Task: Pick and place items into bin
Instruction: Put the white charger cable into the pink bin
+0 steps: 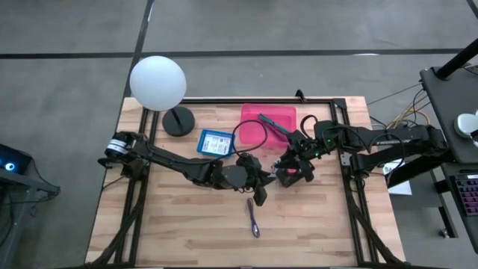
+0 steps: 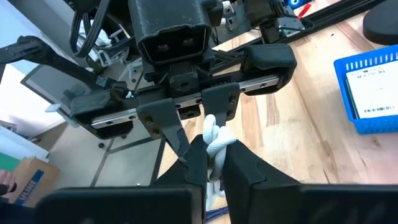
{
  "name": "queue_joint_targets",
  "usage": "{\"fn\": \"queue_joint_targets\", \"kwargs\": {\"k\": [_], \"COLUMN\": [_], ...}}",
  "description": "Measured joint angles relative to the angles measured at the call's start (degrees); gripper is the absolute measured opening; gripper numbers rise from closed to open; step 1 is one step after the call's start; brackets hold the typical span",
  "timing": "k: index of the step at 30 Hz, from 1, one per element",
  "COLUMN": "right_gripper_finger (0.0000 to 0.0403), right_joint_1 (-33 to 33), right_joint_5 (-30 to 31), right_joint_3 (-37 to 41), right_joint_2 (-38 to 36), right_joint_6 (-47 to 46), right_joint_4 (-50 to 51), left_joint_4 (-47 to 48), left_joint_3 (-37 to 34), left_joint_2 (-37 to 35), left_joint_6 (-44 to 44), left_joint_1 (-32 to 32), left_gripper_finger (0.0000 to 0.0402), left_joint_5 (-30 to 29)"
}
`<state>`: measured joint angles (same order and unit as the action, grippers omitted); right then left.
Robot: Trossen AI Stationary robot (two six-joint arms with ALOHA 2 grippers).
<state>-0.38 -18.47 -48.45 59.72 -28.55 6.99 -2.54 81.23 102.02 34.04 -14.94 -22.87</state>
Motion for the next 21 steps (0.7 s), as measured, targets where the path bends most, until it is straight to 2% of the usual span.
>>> {"fn": "queue_joint_targets", "kwargs": {"k": [6,11,16,21], "right_gripper_finger": [0.0015,0.0014,0.0013,0.0013], "right_joint_1": [-1.1,-3.8,-8.2,-13.1], "right_joint_5": [0.6,4.3,7.1,8.5], "right_joint_3": [0.0,0.0,0.0,0.0], "right_joint_2": [0.0,0.0,0.0,0.1], "right_joint_6": [2.7,5.9,9.4,13.5], "right_joint_4": [0.6,5.1,11.4,14.3], "left_joint_4": [0.0,0.4,2.2,2.5], "left_joint_3": [0.0,0.0,-0.1,-0.1], "left_joint_2": [0.0,0.0,0.0,0.0], "left_joint_6": [-0.1,0.0,0.1,0.1], "left_joint_1": [0.0,0.4,0.2,0.2], "left_gripper_finger": [0.0103,0.0155,0.0181,0.0185], "left_joint_5": [0.3,0.2,2.3,5.4]}}
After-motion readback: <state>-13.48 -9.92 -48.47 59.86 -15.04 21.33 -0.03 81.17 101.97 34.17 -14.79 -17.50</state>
